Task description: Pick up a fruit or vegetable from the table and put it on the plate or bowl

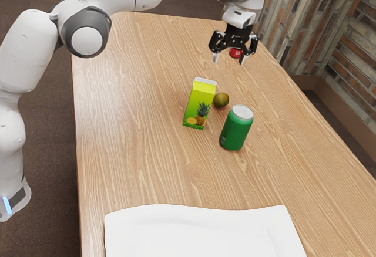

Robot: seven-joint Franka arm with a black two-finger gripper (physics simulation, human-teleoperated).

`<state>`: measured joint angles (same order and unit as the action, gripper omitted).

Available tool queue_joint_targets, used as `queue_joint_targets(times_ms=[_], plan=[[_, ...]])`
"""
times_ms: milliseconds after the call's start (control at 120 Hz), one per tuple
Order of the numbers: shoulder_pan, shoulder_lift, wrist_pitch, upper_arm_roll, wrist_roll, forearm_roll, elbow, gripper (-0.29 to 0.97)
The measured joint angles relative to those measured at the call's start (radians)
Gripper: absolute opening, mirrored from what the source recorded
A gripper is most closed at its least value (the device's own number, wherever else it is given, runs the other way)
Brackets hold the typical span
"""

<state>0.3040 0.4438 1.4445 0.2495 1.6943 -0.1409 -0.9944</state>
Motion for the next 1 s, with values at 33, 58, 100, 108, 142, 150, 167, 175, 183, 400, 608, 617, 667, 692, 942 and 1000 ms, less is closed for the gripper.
queue_joint_targets(times_ms=[33, 58, 100, 108, 142, 150, 167, 175, 183, 400, 608, 617, 667, 692, 942, 1000], plan=[[-0.001, -0.001, -0.01, 0.001, 0.022, 0.0, 0.0, 0.68], [-0.004, -0.001, -0.017, 0.003, 0.043, 0.001, 0.0, 0.68], [-0.006, 0.0, -0.026, 0.005, 0.083, 0.003, 0.0, 0.68], [-0.005, 0.0, -0.028, 0.005, 0.092, 0.004, 0.0, 0.68], [-0.004, 0.0, -0.034, 0.005, 0.127, 0.011, 0.0, 0.68], [-0.004, -0.001, -0.036, 0.005, 0.136, 0.013, 0.0, 0.68], [-0.003, -0.001, -0.039, 0.004, 0.153, 0.018, 0.0, 0.68], [-0.004, -0.001, -0.04, 0.004, 0.161, 0.02, 0.0, 0.68], [-0.004, -0.001, -0.041, 0.004, 0.169, 0.021, 0.0, 0.68], [-0.033, -0.004, -0.042, 0.004, 0.326, 0.043, 0.003, 0.68], [-0.016, 0.03, 0.012, -0.012, 0.408, 0.001, 0.0, 0.68], [-0.016, 0.031, 0.014, -0.012, 0.41, -0.005, 0.0, 0.68], [-0.018, 0.039, 0.025, -0.015, 0.417, -0.035, 0.0, 0.68], [-0.02, 0.044, 0.029, -0.015, 0.42, -0.047, 0.0, 0.68], [-0.067, 0.115, 0.084, -0.016, 0.426, -0.17, -0.004, 0.68], [-0.101, 0.136, 0.104, -0.016, 0.417, -0.218, -0.008, 0.68]])
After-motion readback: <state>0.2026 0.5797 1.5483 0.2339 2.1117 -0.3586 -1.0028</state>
